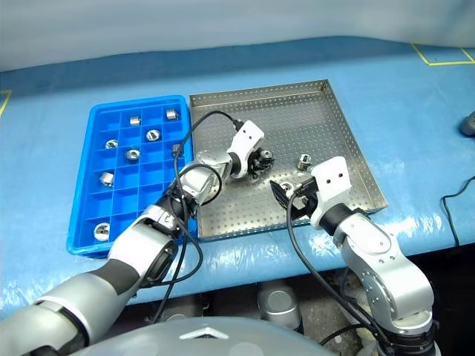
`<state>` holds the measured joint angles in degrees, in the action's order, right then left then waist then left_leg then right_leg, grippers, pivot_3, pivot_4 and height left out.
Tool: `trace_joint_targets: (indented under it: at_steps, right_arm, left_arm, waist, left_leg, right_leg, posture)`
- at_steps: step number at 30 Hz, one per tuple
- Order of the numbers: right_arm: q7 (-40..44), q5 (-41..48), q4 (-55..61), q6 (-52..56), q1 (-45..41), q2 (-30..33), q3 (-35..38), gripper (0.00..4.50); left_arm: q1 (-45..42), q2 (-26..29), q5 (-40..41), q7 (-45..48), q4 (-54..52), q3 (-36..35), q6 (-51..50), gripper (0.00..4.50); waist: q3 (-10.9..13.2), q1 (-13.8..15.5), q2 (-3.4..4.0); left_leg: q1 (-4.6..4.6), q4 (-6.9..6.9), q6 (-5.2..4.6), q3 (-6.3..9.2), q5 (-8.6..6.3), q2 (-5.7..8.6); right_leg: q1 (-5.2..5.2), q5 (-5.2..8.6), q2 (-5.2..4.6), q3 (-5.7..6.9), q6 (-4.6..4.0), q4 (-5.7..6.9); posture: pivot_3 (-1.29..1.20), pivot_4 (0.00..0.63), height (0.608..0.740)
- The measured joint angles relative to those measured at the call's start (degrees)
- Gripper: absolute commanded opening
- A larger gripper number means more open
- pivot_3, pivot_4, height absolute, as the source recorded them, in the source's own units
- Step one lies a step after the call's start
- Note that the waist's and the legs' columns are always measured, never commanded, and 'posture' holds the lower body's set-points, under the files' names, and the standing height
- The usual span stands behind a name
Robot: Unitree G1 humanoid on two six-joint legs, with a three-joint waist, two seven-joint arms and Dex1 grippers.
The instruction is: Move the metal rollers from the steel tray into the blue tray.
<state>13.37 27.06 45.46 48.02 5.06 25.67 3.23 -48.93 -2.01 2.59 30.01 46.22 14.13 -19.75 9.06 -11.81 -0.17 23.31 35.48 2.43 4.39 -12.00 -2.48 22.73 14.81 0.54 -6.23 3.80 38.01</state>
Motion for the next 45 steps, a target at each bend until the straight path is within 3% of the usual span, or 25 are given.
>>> trace_joint_targets:
  at_steps: [8,13,21,25,31,38,45]
  right_arm:
    - [0.5,-0.9,-1.5,-0.2,-1.7,-0.5,-0.4,4.50]
    - [1.4,-1.3,-2.4,-0.5,-2.5,-0.6,-1.6,4.50]
    - [5.1,-1.6,-5.7,-1.4,-6.3,-0.9,-6.9,4.50]
    - [11.3,1.0,-6.2,-2.0,-8.4,-0.2,-9.8,4.50]
    - [14.0,1.6,-8.4,-3.0,-12.1,-0.4,-10.4,4.50]
    - [14.2,1.2,-10.4,-3.8,-12.9,-0.7,-11.5,4.50]
    - [14.0,0.9,-11.0,-3.8,-13.0,-0.7,-11.5,4.50]
  left_arm:
    - [0.2,0.0,-0.1,1.3,-0.5,-1.1,-0.1,1.68]
    - [2.4,1.8,4.3,3.6,-11.7,-4.9,-3.3,1.68]
    - [14.3,17.7,10.1,7.3,-41.1,-9.8,-18.0,1.68]
    - [22.2,25.9,12.4,8.2,-55.1,-11.2,-25.7,1.68]
    - [29.2,32.3,15.9,5.9,-70.3,-16.0,-34.6,1.68]
    - [38.5,35.7,16.1,1.2,-73.9,-23.1,-38.6,1.68]
    - [41.3,36.0,16.6,-0.7,-75.4,-24.2,-39.9,1.68]
  waist:
    - [0.0,0.2,0.00]
    - [0.0,0.2,0.02]
    - [0.0,1.0,0.08]
    - [0.0,3.6,0.03]
    - [0.1,6.8,-0.03]
    - [0.1,8.2,-0.05]
    - [0.1,8.9,-0.05]
  left_leg:
    - [0.05,-0.01,0.00,0.01,0.00,0.01]
    - [0.11,-0.03,0.00,0.01,0.00,-0.03]
    - [-0.15,-0.17,0.03,0.00,0.03,-0.09]
    - [-0.13,-0.14,0.04,0.03,0.03,-0.08]
    - [-0.15,-0.11,0.04,0.04,0.03,-0.08]
    - [-0.17,-0.19,0.04,0.04,0.03,-0.11]
    - [-0.18,-0.17,0.04,0.04,0.03,-0.11]
  right_leg:
    - [0.04,0.00,0.00,0.00,0.01,-0.01]
    - [0.12,0.00,0.02,-0.01,0.01,0.03]
    - [0.09,0.04,0.08,-0.07,-0.07,0.25]
    - [0.08,0.05,0.04,-0.01,-0.07,0.23]
    - [0.05,0.05,0.02,0.05,-0.08,0.22]
    - [0.06,0.09,0.01,0.08,-0.16,0.21]
    - [0.05,0.09,0.00,0.11,-0.17,0.22]
  posture:
    - [-0.22,0.150,0.740]
    - [-0.19,0.150,0.740]
    - [-0.07,0.150,0.740]
    - [-0.03,0.150,0.740]
    - [0.02,0.150,0.740]
    - [0.03,0.150,0.740]
    - [0.03,0.150,0.740]
